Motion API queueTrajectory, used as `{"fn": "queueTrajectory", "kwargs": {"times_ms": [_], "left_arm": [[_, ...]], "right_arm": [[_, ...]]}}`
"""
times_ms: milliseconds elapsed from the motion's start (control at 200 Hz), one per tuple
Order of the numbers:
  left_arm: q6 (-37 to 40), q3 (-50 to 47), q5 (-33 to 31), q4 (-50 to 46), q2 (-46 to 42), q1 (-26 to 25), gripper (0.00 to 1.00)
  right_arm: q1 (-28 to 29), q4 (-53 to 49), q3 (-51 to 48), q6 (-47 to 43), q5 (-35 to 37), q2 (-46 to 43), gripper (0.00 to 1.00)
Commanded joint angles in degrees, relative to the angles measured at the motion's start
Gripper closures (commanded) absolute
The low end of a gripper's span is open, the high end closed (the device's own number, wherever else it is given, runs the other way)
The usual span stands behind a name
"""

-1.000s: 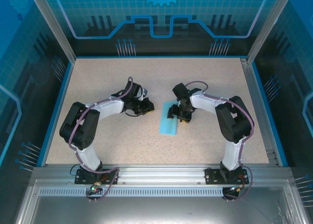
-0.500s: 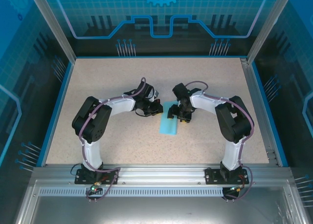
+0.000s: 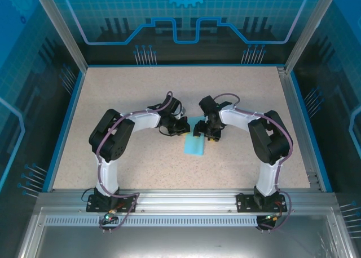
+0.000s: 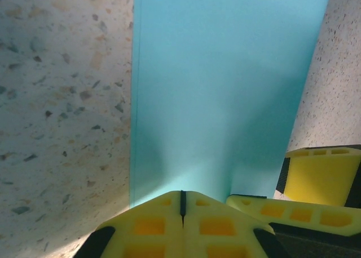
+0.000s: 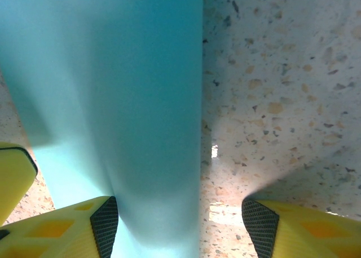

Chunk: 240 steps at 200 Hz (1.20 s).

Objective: Fold a paper plane with a square sheet of paper (pick it up from the middle)
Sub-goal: Hold the square sheet of paper at the center of the table.

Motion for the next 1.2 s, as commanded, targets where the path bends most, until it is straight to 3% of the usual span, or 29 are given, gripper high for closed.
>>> {"fn": "queueTrajectory", "kwargs": {"times_ms": [0, 480, 620, 805, 835, 900, 1025, 1125, 1195], "left_arm": [[1.00, 1.94, -0.82, -2.14, 2.03, -0.65, 1.00], [1.95, 0.96, -2.30, -3.92, 4.15, -0.89, 1.00], [2.21, 0.50, -2.48, -3.83, 4.28, -0.91, 1.00], [2.31, 0.20, -2.41, -3.56, 4.43, -0.91, 1.00], [2.40, 0.16, -2.46, -3.63, 4.41, -0.90, 1.00], [2.49, 0.11, -2.32, -3.52, 4.52, -0.89, 1.00], [2.48, 0.09, -2.16, -3.47, 4.74, -0.96, 1.00], [2.53, 0.19, -2.34, -3.58, 4.73, -0.91, 1.00], [2.47, 0.11, -2.14, -3.57, 4.80, -0.87, 1.00]], "right_arm": [[0.36, -3.24, -2.15, 0.74, 4.42, 3.97, 0.33], [-0.05, -2.33, 0.12, -0.35, 2.24, 2.09, 0.32], [-1.44, 0.46, 0.05, -1.41, 0.15, -4.18, 0.30], [-4.07, 12.36, -6.76, -1.12, -7.62, -14.31, 0.29], [-4.50, 14.66, -8.32, -0.53, -9.14, -15.27, 0.32], [-5.30, 21.72, -11.88, 0.89, -14.80, -16.15, 0.55], [-4.44, 30.40, -15.17, 2.29, -21.72, -14.58, 0.87], [-4.34, 31.69, -16.38, 2.75, -21.63, -12.33, 1.00], [-4.65, 33.50, -17.78, 3.03, -21.63, -11.56, 1.00]]}}
